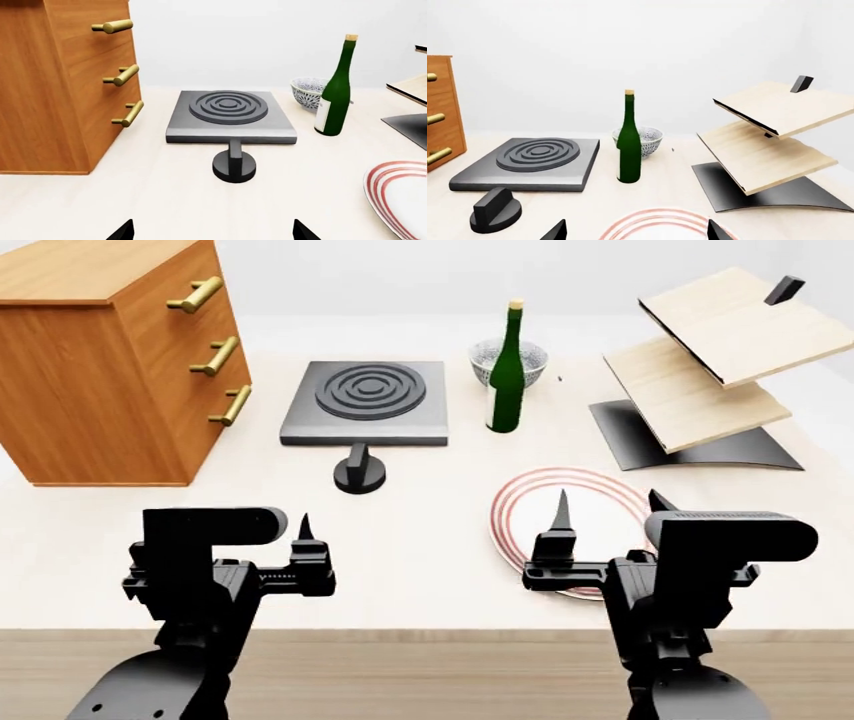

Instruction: Turn on the stove.

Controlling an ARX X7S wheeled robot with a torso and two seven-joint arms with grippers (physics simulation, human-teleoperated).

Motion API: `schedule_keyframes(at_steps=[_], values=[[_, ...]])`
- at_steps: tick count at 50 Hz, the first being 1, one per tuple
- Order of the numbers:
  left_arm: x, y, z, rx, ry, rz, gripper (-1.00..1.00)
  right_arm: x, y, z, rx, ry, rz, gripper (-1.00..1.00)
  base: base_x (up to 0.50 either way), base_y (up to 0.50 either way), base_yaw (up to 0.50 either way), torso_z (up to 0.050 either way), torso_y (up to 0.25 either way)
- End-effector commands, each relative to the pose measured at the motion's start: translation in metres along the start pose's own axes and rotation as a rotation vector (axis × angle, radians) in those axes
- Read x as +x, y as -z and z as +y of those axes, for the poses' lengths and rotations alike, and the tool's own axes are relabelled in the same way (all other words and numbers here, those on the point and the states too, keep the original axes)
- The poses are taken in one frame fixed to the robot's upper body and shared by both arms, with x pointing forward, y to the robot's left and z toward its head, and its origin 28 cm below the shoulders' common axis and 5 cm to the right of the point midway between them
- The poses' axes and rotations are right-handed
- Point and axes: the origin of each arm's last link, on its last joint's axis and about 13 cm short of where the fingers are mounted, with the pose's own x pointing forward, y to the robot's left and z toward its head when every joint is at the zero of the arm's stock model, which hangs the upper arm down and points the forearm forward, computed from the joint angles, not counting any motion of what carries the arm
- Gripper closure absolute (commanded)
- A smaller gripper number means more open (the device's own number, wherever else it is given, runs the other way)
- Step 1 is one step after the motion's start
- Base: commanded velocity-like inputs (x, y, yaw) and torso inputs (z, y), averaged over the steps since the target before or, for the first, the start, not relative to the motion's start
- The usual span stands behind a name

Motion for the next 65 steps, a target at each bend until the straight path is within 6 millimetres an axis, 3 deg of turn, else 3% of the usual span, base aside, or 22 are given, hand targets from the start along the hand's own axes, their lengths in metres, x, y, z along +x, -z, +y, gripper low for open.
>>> schedule_keyframes(at_steps=[1,24,31,38,45,47,48,51,65], values=[[-0.004,-0.008,0.0,0.004,0.009,-0.004,-1.0,-0.003,-0.009,-0.001,0.023,-0.005,-0.018,-1.0,0.5,0.0,0.0,0.0,0.0],[-0.003,-0.004,0.002,-0.001,0.006,0.009,-1.0,-0.001,-0.009,0.0,0.019,0.004,0.001,-1.0,0.5,0.0,0.0,0.0,0.0],[-0.002,-0.003,0.003,0.019,0.01,-0.032,-1.0,-0.005,-0.01,0.0,0.012,0.011,-0.01,-1.0,0.07,0.0,0.0,0.0,0.002],[0.015,0.0,0.011,0.04,-0.007,-0.044,-1.0,-0.004,-0.007,0.001,0.014,-0.004,-0.006,-1.0,0.0,0.0,0.0,0.0,0.0],[0.046,0.026,0.022,0.098,-0.102,-0.062,-1.0,-0.005,-0.004,-0.001,0.015,-0.007,0.006,-1.0,0.0,0.0,0.0,0.0,0.0],[0.046,0.026,0.022,0.098,-0.102,-0.062,-1.0,-0.005,-0.004,-0.001,0.015,-0.007,0.006,-1.0,0.0,0.0,0.0,0.0,0.0],[0.062,0.038,0.029,0.107,-0.142,-0.042,-1.0,-0.005,-0.005,-0.002,0.017,0.0,0.0,-1.0,0.0,0.0,0.0,0.0,0.0],[0.071,0.051,0.032,0.12,-0.174,-0.036,-1.0,-0.004,-0.003,-0.003,0.02,0.008,0.004,-1.0,0.0,0.0,0.0,0.0,0.0],[0.092,0.082,0.034,0.121,-0.218,-0.023,-1.0,-0.005,0.001,-0.002,0.028,0.003,0.016,-1.0,0.0,0.0,0.0,0.0,0.0]])
